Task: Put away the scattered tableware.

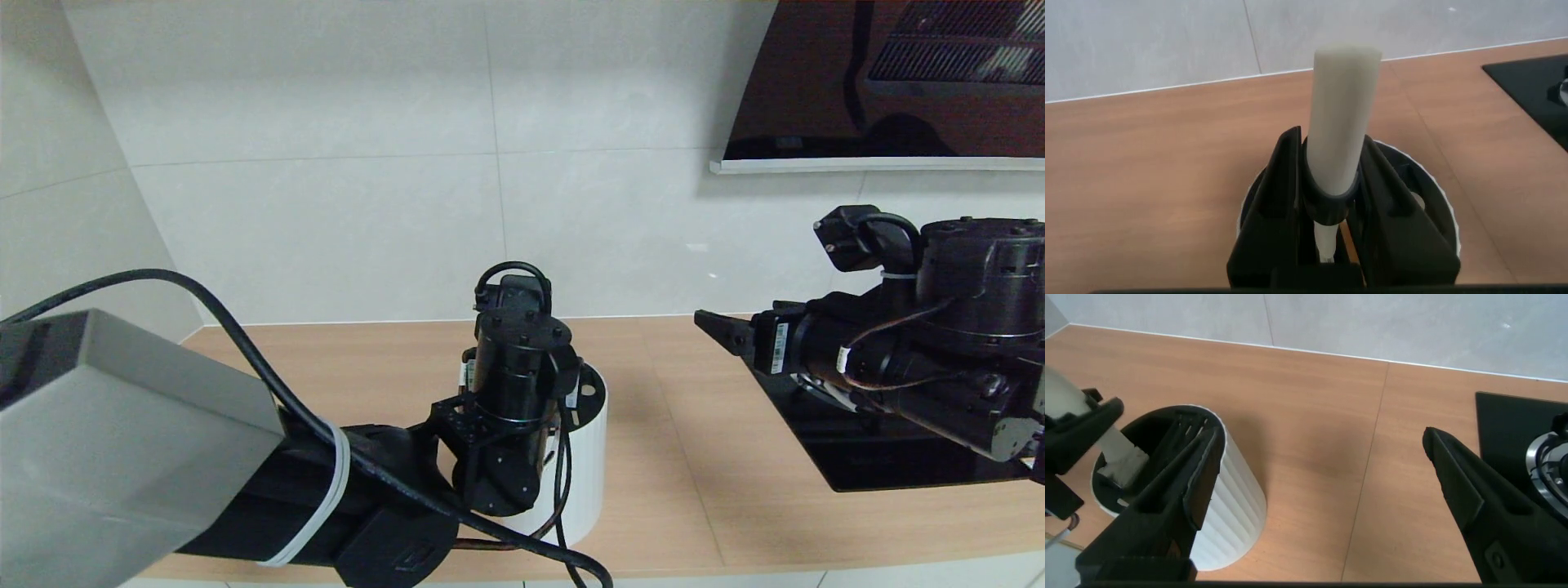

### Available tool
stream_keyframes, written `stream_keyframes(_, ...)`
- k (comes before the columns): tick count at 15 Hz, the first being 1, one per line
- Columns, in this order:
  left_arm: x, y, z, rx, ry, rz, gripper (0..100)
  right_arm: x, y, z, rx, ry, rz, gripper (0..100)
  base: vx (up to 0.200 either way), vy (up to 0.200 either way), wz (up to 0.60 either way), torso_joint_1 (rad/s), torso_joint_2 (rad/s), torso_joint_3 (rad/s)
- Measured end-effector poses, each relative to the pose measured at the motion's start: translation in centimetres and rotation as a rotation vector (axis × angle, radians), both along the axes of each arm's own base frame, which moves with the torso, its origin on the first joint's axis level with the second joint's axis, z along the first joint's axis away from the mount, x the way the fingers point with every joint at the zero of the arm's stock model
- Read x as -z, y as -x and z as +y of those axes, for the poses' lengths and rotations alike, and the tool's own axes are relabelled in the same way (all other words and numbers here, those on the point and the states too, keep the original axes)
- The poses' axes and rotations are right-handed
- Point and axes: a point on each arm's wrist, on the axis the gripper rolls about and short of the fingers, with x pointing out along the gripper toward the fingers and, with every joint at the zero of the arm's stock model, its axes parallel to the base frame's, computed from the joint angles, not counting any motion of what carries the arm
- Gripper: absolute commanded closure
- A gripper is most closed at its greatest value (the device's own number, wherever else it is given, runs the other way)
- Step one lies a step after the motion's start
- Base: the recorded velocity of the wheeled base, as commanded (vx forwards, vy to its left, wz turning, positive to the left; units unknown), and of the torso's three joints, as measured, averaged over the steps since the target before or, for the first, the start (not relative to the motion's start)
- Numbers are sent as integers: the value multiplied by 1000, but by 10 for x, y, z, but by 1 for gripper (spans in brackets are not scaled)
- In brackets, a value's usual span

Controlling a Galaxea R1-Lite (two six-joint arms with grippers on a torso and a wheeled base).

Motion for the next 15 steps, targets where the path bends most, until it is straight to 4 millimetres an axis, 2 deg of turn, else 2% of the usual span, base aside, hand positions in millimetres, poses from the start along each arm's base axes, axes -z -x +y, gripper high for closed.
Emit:
stream_keyframes(5, 1, 0, 0, -2, -1, 0, 100, 1, -1, 0, 0, 2, 3, 0, 0, 0, 0, 0, 0, 0)
stream_keyframes(6, 0, 0, 0, -5, -1, 0, 0, 1, -1, 1, 0, 2, 3, 0, 0, 0, 0, 0, 0, 0)
stream_keyframes(15, -1, 0, 0, -8, 2, -5, 0, 1, 0, 1, -2, 3, 3, 0, 0, 0, 0, 0, 0, 0)
